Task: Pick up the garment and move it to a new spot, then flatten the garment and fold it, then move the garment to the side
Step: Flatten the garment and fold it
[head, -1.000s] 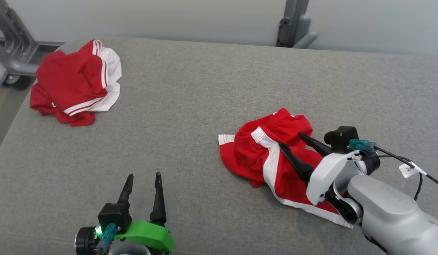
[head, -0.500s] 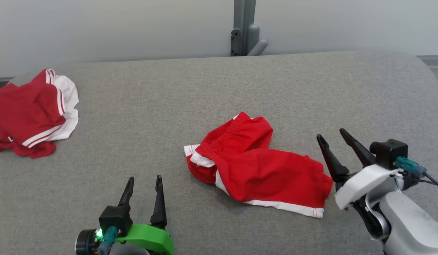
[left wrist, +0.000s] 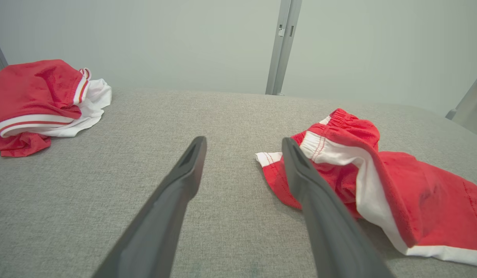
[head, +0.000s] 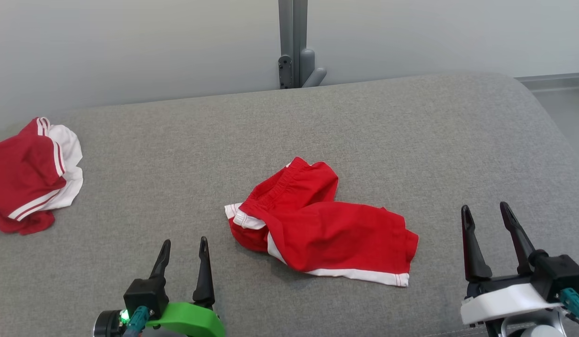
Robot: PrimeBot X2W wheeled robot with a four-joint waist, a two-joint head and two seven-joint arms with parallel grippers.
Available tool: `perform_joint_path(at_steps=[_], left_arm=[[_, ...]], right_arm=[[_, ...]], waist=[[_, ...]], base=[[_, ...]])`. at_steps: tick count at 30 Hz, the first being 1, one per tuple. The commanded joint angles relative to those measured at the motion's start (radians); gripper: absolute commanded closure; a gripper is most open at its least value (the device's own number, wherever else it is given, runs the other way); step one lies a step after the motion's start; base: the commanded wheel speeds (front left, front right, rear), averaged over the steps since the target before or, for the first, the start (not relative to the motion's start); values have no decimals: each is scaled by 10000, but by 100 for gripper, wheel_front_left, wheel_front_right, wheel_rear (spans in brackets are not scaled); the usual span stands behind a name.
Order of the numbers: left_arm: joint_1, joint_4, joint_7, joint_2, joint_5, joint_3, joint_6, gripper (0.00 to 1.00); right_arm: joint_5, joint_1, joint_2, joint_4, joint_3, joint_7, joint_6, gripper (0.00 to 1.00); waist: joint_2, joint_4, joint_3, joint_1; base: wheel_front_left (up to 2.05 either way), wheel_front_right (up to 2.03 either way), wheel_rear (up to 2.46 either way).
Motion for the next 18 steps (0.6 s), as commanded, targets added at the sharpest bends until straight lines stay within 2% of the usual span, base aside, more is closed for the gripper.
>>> perform_joint_path(at_steps=[1,8,18], left_arm=[[184,-65,3,26,78,88,-58,0],[431,-230,3,26,180,179,-175,0],[642,-371,3,26,137,354,13,0]], right_arm=[[-137,336,152,-259,-69,-33,-3,0],[-214,669,394,-231,11,-34,-3,0],[-255,406,438,303,192,-34,-3,0]], waist=[[0,-66,-54,0],[0,-22,-130,0],[0,200,-252,0]], base=[[0,0,0],[0,0,0],[0,0,0]])
